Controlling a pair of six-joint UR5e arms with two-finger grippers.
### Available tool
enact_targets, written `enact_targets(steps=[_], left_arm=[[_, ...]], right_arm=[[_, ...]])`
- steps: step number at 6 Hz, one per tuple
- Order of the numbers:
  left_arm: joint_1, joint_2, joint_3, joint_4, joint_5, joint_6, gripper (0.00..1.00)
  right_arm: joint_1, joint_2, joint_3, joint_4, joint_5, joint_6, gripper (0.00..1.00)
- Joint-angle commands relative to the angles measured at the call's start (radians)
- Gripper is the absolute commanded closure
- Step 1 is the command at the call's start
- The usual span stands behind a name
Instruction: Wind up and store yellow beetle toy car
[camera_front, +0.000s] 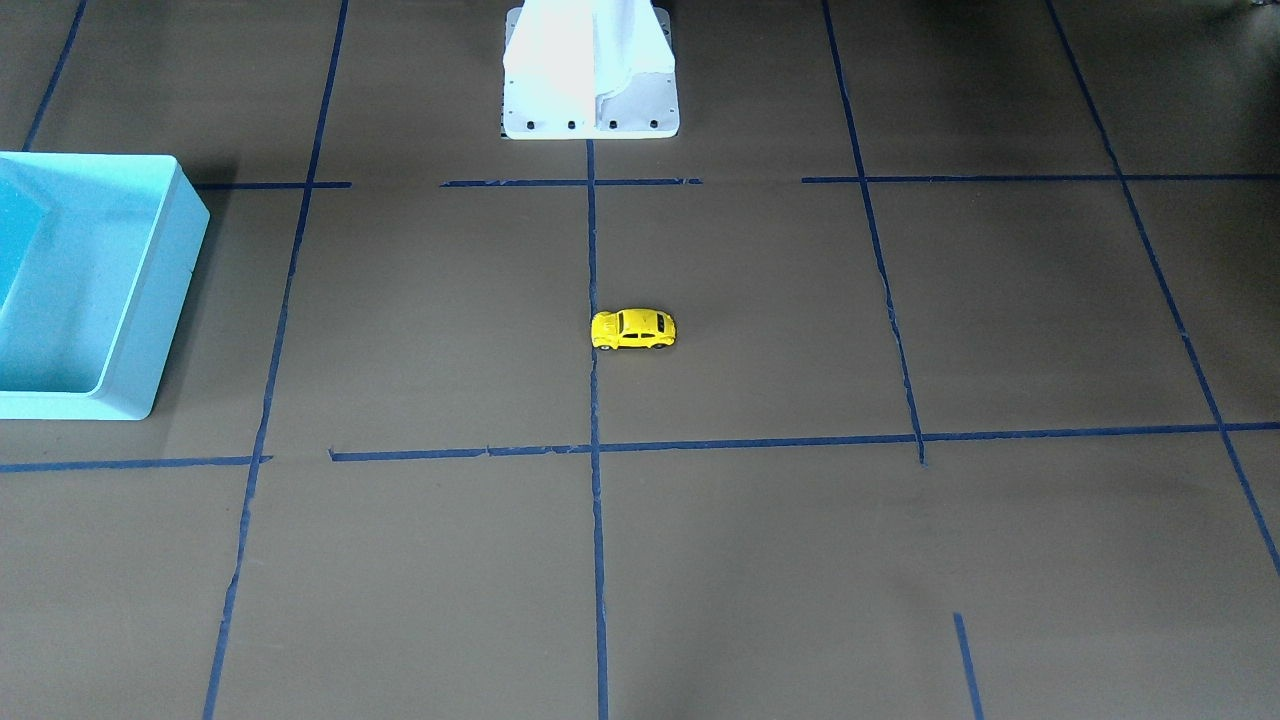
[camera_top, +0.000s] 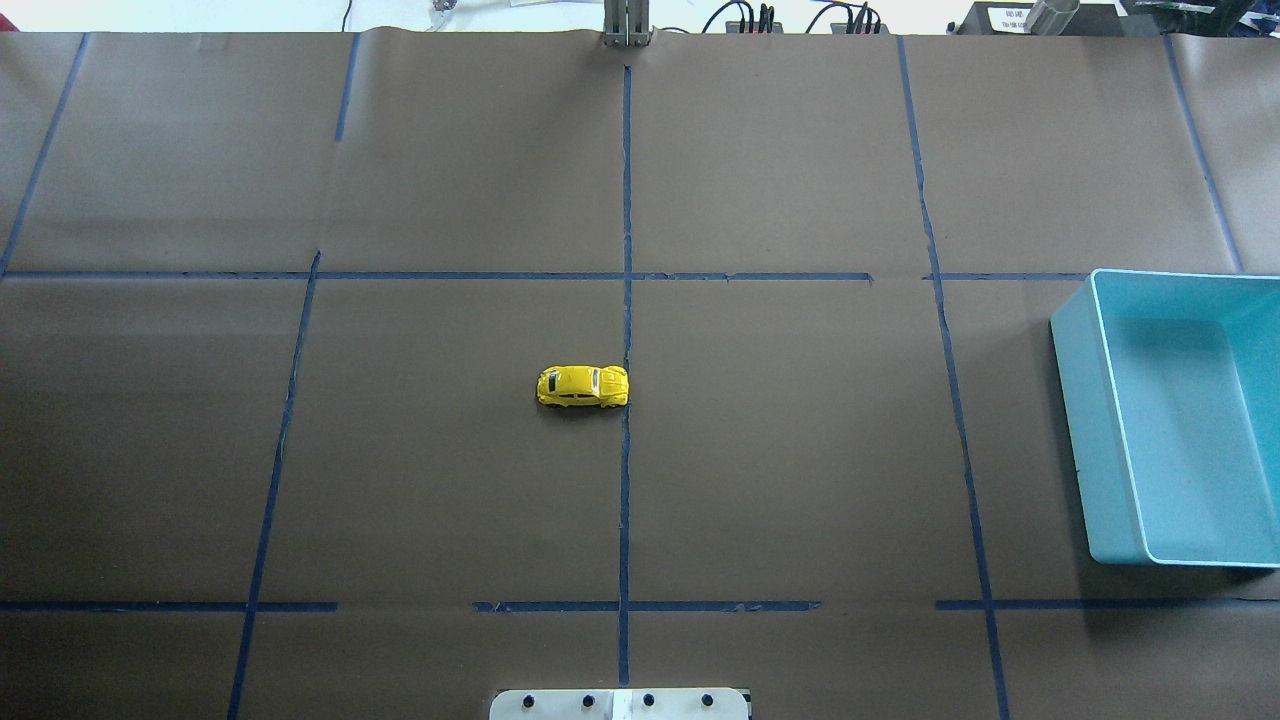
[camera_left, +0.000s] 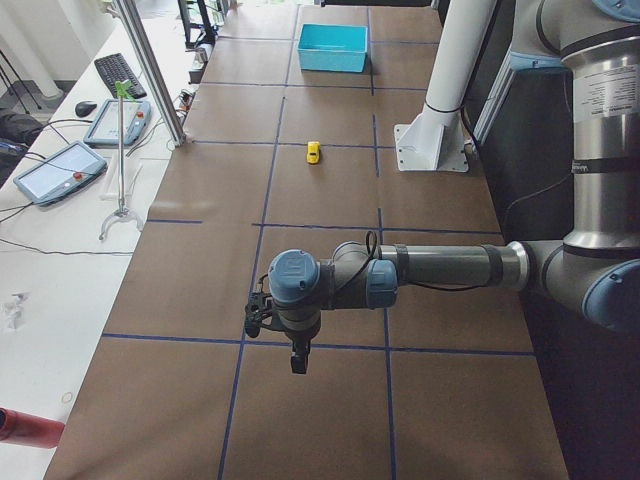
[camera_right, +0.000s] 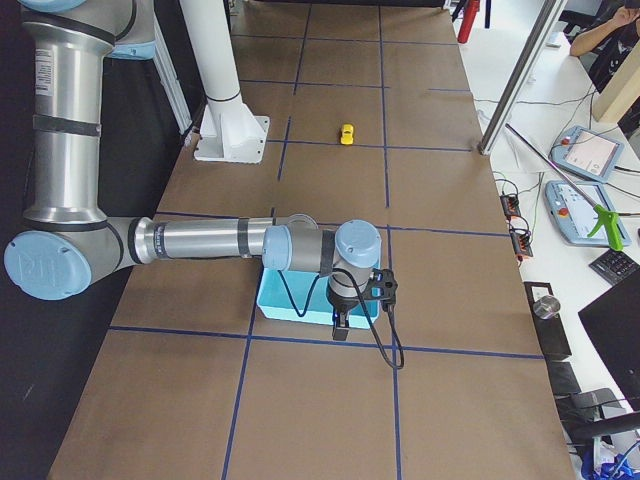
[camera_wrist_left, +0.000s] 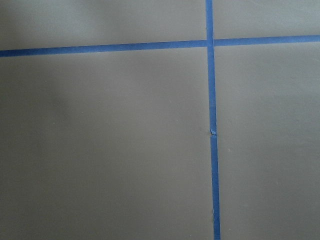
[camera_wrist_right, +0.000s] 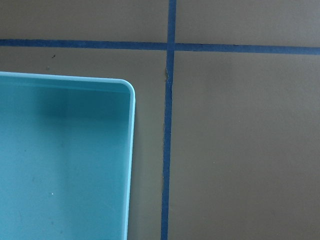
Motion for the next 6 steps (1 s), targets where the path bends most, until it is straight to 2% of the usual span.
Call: enact_targets(steps=[1, 6], left_arm=[[-0.002, 0.003, -0.003, 0.000, 0.000, 0.000, 0.00], [0.000, 0.000, 0.000, 0.003, 0.006, -0.002, 0.00]], right_arm=[[0.007, 0.000, 0.013, 0.007, 0.000, -0.001, 0.00], [0.007, -0.001, 0.002, 0.012, 0.005, -0.002, 0.00]])
